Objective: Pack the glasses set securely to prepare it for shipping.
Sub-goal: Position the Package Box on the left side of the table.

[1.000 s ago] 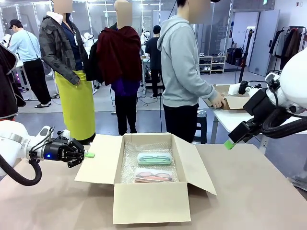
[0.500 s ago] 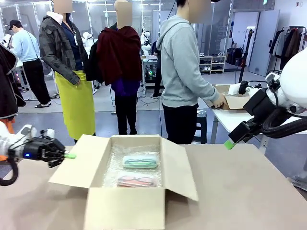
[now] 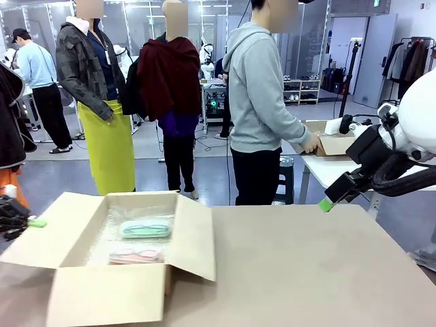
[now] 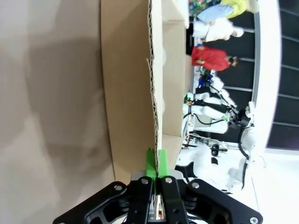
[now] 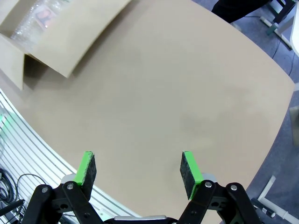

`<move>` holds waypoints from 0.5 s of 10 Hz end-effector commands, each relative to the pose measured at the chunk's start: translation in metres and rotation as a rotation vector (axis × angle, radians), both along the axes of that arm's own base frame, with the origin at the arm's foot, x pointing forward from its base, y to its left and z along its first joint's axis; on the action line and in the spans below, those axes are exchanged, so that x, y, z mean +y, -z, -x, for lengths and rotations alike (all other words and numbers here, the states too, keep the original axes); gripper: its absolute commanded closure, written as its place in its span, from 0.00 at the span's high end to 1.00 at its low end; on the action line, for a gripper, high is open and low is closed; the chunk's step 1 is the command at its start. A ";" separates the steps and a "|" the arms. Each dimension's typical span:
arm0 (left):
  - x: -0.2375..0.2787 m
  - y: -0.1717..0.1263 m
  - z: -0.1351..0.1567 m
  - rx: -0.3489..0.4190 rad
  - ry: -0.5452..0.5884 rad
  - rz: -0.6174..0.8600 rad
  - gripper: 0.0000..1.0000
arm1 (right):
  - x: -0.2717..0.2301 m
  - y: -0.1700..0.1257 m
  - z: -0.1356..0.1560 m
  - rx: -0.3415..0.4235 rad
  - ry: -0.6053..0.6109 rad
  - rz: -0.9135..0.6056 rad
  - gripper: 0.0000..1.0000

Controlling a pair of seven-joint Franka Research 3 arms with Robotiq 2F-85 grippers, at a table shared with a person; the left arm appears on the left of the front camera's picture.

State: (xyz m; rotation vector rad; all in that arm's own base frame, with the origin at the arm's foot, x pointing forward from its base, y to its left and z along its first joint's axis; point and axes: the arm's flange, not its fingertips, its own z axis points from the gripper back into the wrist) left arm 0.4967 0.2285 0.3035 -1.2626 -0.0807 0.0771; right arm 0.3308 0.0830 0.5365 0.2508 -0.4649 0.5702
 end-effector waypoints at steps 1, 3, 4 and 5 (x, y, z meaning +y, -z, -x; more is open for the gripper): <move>0.058 0.004 -0.011 0.021 0.044 -0.018 0.02 | 0.002 -0.002 -0.002 -0.007 0.003 0.004 0.91; 0.113 -0.005 -0.011 0.030 0.035 -0.019 0.02 | 0.002 -0.002 -0.002 -0.007 0.003 0.004 0.91; 0.133 -0.012 -0.009 0.028 0.038 -0.014 0.02 | 0.002 -0.002 -0.002 -0.007 0.003 0.004 0.91; 0.149 -0.018 -0.007 0.023 0.025 -0.017 0.02 | 0.002 -0.002 -0.002 -0.007 0.003 0.004 0.91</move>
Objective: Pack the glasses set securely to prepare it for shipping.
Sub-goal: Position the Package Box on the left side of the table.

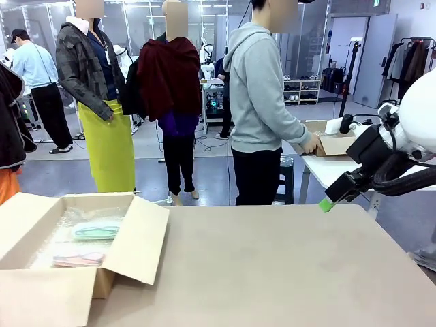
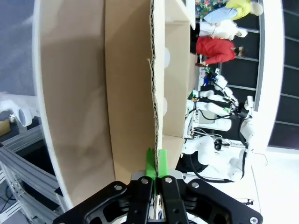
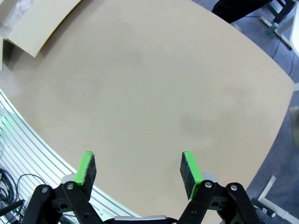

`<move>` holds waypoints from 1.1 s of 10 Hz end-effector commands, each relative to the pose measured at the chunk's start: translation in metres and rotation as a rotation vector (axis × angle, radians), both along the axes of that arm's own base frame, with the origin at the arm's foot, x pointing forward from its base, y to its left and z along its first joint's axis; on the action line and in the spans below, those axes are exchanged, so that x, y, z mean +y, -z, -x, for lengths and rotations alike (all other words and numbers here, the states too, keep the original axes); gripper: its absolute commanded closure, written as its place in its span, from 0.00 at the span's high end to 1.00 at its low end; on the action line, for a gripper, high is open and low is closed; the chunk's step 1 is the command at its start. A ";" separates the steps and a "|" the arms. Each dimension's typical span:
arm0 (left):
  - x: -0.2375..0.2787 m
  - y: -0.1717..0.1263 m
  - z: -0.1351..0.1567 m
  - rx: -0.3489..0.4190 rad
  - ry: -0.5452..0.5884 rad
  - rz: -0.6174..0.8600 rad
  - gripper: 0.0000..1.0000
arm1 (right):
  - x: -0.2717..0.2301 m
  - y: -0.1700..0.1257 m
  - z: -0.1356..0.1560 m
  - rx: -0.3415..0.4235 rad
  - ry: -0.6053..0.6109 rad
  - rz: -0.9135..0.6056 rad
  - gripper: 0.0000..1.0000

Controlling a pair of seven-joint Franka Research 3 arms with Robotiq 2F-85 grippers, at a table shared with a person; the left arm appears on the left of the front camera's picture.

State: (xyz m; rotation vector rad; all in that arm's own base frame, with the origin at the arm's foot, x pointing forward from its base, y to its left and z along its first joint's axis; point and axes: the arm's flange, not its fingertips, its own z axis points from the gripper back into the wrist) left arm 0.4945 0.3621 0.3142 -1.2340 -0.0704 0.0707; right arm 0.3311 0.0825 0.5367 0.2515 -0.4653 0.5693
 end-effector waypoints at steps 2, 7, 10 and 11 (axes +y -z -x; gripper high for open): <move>0.025 -0.010 -0.010 0.024 0.008 -0.001 0.02 | 0.002 -0.002 -0.002 -0.007 0.003 0.005 0.91; 0.022 -0.008 -0.002 -0.002 -0.009 -0.013 0.02 | 0.002 -0.002 -0.002 -0.007 0.003 0.005 0.91; 0.022 -0.008 -0.002 -0.002 -0.009 -0.013 0.02 | 0.002 -0.002 -0.002 -0.007 0.003 0.005 0.91; 0.021 -0.007 -0.006 0.004 -0.009 -0.007 0.15 | 0.002 -0.002 -0.002 -0.007 0.003 0.005 0.91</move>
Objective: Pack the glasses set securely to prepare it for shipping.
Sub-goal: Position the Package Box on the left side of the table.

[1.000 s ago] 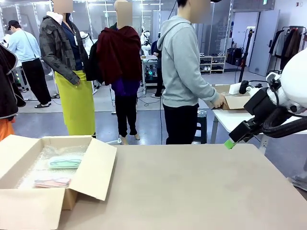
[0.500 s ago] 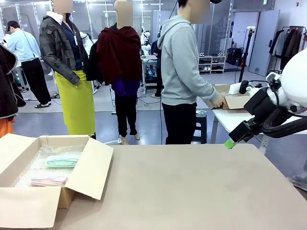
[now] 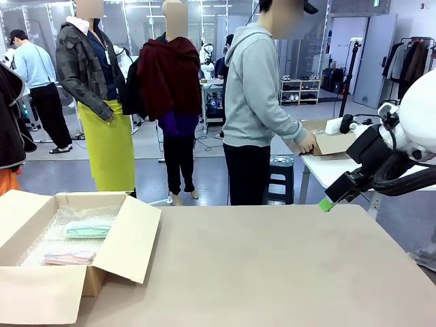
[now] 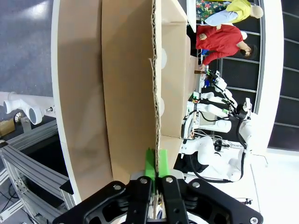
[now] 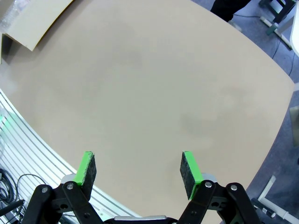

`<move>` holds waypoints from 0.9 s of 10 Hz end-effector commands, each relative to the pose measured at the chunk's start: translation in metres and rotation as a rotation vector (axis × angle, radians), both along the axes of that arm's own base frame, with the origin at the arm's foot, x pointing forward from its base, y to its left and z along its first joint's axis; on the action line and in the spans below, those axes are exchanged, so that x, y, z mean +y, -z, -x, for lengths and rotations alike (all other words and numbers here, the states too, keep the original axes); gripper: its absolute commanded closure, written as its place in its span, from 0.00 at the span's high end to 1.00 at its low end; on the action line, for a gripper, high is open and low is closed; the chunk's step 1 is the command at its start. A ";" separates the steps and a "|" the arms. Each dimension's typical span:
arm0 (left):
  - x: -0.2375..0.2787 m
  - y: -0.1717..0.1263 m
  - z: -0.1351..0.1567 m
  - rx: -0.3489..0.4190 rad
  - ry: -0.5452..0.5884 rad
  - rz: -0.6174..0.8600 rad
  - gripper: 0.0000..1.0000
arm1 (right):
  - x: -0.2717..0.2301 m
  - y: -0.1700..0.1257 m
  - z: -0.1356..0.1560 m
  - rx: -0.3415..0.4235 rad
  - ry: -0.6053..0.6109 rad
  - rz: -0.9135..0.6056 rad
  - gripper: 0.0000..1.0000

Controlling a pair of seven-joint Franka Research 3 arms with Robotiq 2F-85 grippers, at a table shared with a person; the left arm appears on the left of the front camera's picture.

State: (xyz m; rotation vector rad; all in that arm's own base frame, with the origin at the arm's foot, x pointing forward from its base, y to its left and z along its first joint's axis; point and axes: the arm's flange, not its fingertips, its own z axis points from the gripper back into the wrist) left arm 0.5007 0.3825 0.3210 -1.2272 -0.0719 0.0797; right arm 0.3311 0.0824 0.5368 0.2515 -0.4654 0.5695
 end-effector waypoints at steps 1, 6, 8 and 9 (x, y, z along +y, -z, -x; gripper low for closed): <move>0.001 -0.004 0.002 -0.017 0.013 -0.006 0.40 | 0.002 -0.002 -0.002 -0.007 0.003 0.005 0.91; 0.041 -0.018 0.006 0.014 -0.084 -0.264 1.00 | 0.002 -0.002 -0.002 -0.007 0.003 0.005 0.91; 0.051 -0.059 0.001 -0.041 -0.027 -0.303 1.00 | 0.002 -0.002 -0.002 -0.007 0.003 0.005 0.91; 0.036 -0.102 -0.003 -0.104 -0.016 -0.398 1.00 | 0.002 -0.002 -0.002 -0.007 0.003 0.005 0.91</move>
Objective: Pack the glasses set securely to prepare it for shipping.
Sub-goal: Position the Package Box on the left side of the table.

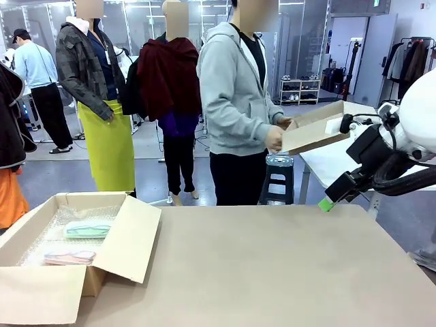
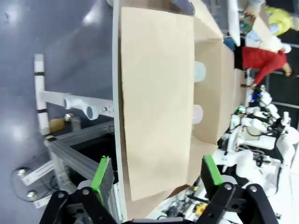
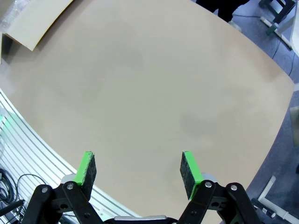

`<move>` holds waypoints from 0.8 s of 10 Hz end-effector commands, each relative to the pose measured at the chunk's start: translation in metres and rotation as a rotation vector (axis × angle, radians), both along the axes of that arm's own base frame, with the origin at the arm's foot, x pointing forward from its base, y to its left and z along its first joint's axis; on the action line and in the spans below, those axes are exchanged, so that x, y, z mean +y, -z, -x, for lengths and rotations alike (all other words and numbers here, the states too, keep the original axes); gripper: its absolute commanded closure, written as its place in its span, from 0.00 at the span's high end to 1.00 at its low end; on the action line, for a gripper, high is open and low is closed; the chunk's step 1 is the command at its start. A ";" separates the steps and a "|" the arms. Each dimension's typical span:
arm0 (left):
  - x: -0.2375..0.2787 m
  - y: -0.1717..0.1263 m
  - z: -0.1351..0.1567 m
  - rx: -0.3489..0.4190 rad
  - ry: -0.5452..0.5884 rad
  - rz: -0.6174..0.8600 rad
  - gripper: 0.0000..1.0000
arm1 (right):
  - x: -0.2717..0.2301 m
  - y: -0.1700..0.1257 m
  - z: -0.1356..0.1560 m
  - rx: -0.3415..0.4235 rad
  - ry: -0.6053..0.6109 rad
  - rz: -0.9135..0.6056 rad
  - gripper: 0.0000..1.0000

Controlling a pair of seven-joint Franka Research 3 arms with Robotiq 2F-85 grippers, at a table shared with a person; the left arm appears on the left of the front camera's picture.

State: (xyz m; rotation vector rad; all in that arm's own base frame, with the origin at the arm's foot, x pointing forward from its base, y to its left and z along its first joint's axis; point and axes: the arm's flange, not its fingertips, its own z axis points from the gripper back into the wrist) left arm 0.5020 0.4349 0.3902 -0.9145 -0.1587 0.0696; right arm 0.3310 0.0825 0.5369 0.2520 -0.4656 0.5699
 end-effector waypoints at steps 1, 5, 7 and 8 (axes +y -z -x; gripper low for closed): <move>-0.043 -0.076 -0.004 -0.092 0.056 -0.188 1.00 | 0.002 -0.002 -0.002 -0.006 0.003 0.005 0.91; -0.200 -0.193 0.007 -0.495 0.346 -0.485 1.00 | 0.002 -0.002 -0.002 -0.006 0.003 0.005 0.91; -0.267 -0.210 0.023 -0.613 0.487 -0.582 1.00 | 0.002 -0.002 -0.002 -0.006 0.003 0.005 0.91; -0.299 -0.209 0.037 -0.660 0.555 -0.623 1.00 | 0.002 -0.002 -0.002 -0.006 0.003 0.005 0.91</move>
